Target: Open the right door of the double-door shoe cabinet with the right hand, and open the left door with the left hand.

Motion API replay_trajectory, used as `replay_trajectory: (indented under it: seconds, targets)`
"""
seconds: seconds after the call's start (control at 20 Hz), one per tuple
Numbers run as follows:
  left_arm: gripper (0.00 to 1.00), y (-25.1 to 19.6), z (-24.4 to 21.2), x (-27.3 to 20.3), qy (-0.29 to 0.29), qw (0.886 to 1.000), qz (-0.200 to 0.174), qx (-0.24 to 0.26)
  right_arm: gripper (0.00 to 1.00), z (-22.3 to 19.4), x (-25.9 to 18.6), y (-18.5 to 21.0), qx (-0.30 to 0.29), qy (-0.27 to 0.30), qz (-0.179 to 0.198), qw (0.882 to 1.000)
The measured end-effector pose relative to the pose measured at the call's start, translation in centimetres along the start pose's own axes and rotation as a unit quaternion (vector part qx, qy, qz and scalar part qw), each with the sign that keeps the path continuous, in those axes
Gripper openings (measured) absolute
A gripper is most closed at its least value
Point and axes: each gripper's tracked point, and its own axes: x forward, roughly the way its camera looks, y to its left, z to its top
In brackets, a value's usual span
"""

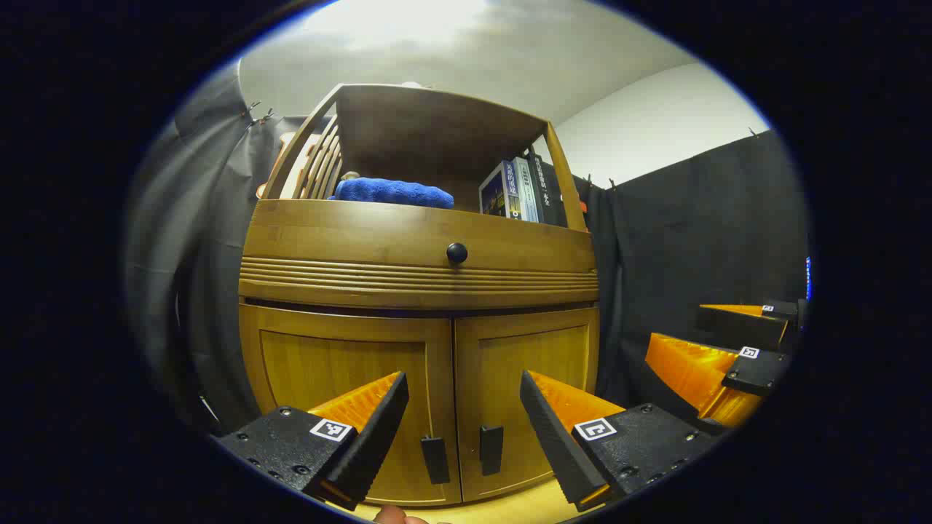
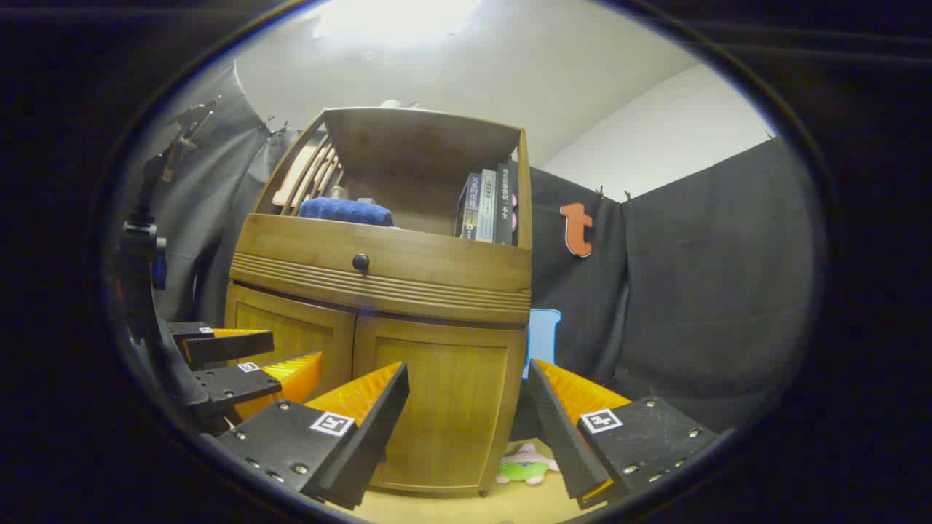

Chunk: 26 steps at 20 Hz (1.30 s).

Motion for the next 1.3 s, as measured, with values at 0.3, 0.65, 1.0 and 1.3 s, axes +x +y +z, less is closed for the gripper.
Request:
replay_trajectory:
  seconds: [0.3, 0.65, 1.0, 1.3]
  targets:
    - [0.95, 0.3, 0.7, -0.7, -0.009, 1.0, 0.001, -0.015, 0.96, -0.1, -0.6, 0.5, 0.003, 0.001, 0.0, 1.0]
    - [0.95, -0.4, 0.2, 0.1, -0.005, 1.0, -0.016, -0.019, 0.96, -0.1, -1.3, -0.4, -0.005, 0.001, -0.013, 1.0]
    - [0.95, -5.2, 0.4, 1.8, -0.006, 0.996, -0.075, -0.051, 0.96, 0.5, -2.4, -2.5, -0.021, 0.001, -0.059, 0.998]
    - [0.95, -8.5, 2.2, 2.1, -0.027, 0.991, -0.118, -0.049, 0.96, 1.1, -3.5, -4.4, -0.033, -0.001, -0.082, 0.996]
